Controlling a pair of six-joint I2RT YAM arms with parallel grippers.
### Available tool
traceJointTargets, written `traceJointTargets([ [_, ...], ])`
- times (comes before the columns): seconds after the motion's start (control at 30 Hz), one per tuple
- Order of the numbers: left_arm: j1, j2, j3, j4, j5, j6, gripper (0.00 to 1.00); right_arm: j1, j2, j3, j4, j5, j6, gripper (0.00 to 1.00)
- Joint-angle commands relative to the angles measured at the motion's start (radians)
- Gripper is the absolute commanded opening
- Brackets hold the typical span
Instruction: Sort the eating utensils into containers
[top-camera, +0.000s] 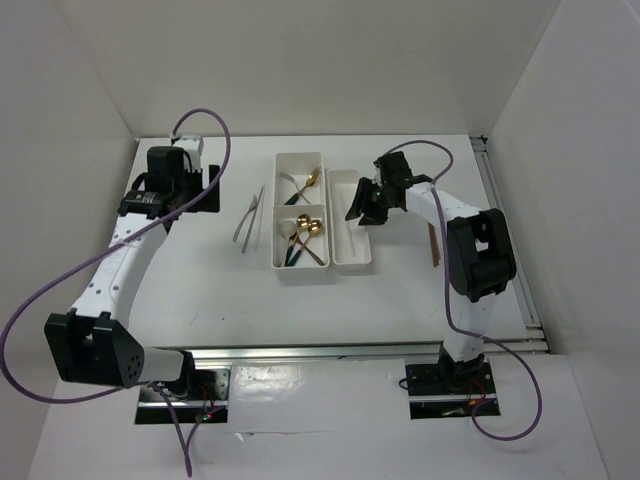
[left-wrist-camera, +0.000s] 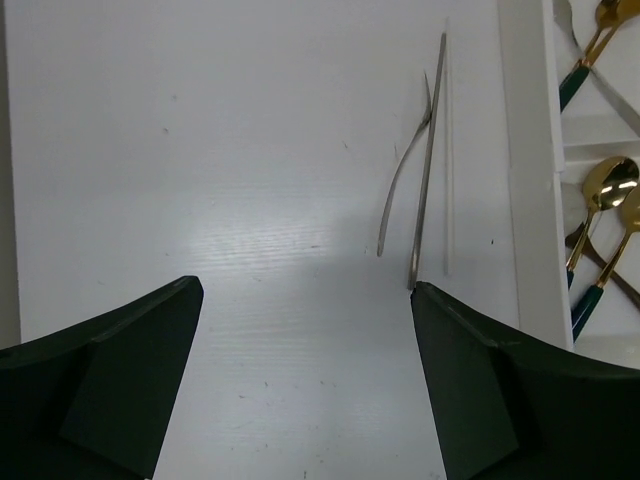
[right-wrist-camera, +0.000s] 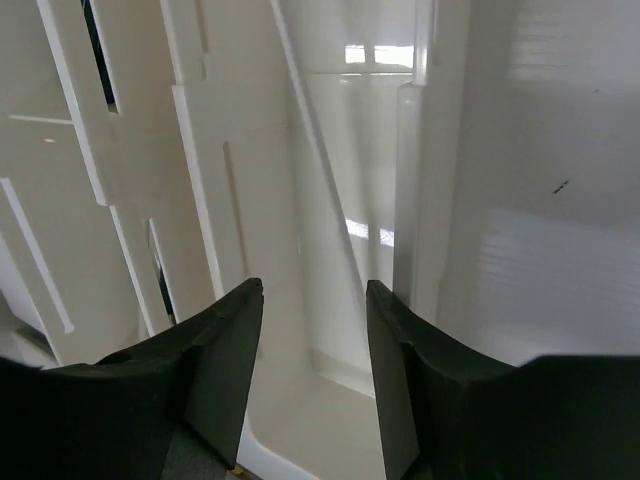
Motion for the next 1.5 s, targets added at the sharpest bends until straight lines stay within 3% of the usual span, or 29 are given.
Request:
traceJointTargets([
  [0.0, 0.005, 0.040, 0.047, -0.037, 0.052, -0.001, 1.00, -0.048, -0.022, -0.006, 0.006, -0.021, -0.016, 0.54],
  [0.07, 0.005, 0.055, 0.038, -0.037, 0.130, 0.010, 0.98, -0.061, -0.048, 0.004, 0.027, -0.030, -0.031, 0.54],
  [0.3, 0.005, 0.179, -0.024, -0.014, 0.256, 0.042, 0.63, -0.127, -0.197, 0.064, 0.057, -0.091, -0.233, 0.50],
  [0.33, 0.005, 0.202, -0.012, -0.014, 0.267, 0.056, 0.53, -0.127, -0.217, 0.055, 0.057, -0.091, -0.275, 0.50],
  [0.4, 0.005, 0.268, 0.001, -0.014, 0.267, 0.069, 0.49, -0.152, -0.281, 0.032, 0.067, -0.114, -0.332, 0.50],
  [0.53, -0.015, 0.352, 0.021, 0.015, 0.234, 0.118, 0.48, -0.187, -0.382, -0.044, 0.080, -0.101, -0.399, 0.50],
  [0.83, -0.060, 0.530, 0.146, 0.064, 0.209, 0.146, 0.56, -0.265, -0.523, -0.155, 0.051, -0.079, -0.488, 0.48],
  [1.03, -0.070, 0.661, 0.271, 0.075, 0.174, 0.186, 0.58, -0.315, -0.556, -0.174, 0.015, -0.070, -0.508, 0.48],
  [1.47, -0.070, 0.779, 0.327, 0.093, 0.154, 0.235, 0.55, -0.364, -0.565, -0.192, -0.012, -0.050, -0.508, 0.46],
])
